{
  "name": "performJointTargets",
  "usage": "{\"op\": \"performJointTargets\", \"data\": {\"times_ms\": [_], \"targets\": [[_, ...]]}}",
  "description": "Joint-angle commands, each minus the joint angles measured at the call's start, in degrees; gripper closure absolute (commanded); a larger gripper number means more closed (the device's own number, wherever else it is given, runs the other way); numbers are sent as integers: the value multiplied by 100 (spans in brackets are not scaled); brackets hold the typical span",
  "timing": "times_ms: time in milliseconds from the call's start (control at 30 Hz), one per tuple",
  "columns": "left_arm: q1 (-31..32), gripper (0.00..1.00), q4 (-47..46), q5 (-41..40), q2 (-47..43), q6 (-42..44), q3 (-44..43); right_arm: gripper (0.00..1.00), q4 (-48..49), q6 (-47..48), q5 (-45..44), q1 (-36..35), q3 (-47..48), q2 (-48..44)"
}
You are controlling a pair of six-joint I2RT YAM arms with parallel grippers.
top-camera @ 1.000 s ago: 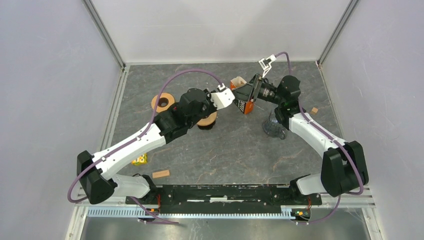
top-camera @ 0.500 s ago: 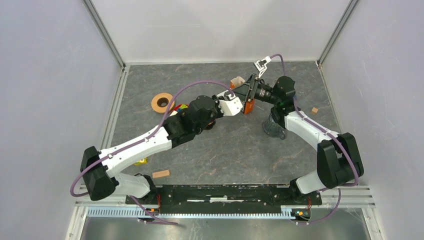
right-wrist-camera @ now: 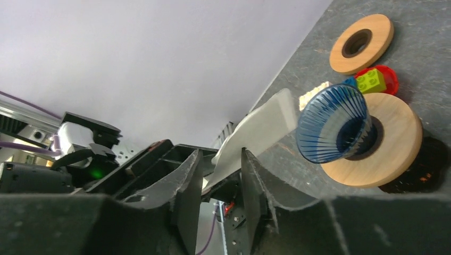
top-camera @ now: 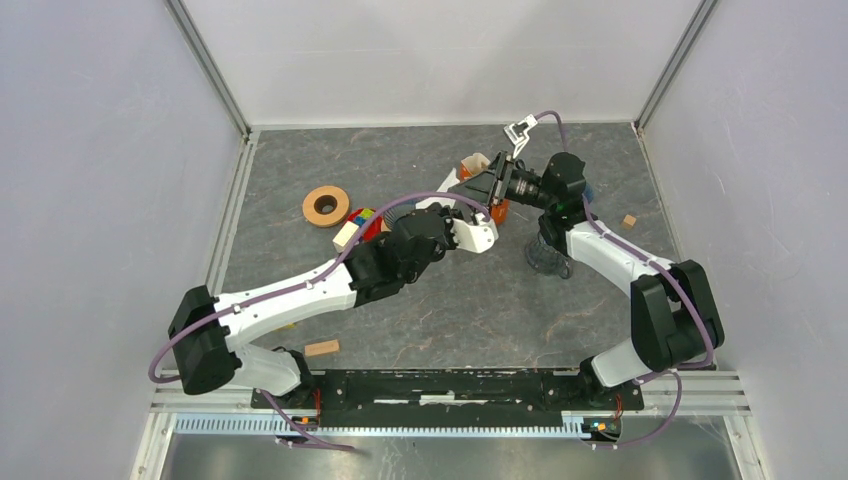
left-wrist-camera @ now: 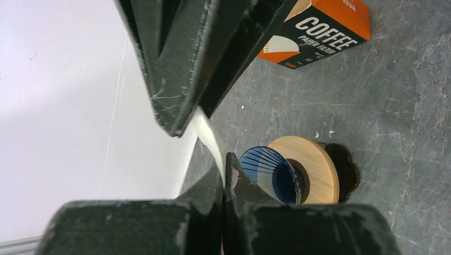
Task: Place the coffee filter in the dripper
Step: Place the coffee filter in the coffee dripper.
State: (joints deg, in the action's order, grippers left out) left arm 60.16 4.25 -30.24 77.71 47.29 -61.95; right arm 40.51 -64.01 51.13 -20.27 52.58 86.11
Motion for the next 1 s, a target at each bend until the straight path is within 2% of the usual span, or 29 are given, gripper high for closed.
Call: {"op": "performJointTargets", "data": {"times_ms": [0,167,200,267,333,467,500,567,700,800,967], "targets": [[54,98,-399,-201,-2,383,64,67,-498,490,-51,-36,117,13],[78,95,-397,-143,-13,449,122,96,-1068,958,-145,-36,276,-25],[78,91,-380,-110,-24,446,118,100,-1223,1091,-163,-38,327,-27],[86,83,-256,-43,-30,420,98,100,-1408,1272,-200,-38,396,-64],[91,67,-98,43,-53,369,63,100,-1533,1429,-225,-30,441,-121],[79,27,418,319,-187,201,-34,100,-1841,1854,-326,30,554,-274],[77,14,506,390,-227,134,-45,100,-1891,1965,-340,50,564,-313],[58,1,790,574,-303,-47,-92,100,-1958,2120,-374,108,556,-406],[-245,0,1617,1333,-563,-807,-519,100,-2412,2975,-490,212,594,-663],[-724,0,2341,2342,-746,-1435,-1051,100,-2725,3837,-445,213,546,-921],[-1384,0,3116,3929,-858,-2090,-1813,100,-2546,4660,91,175,80,-1355]]}}
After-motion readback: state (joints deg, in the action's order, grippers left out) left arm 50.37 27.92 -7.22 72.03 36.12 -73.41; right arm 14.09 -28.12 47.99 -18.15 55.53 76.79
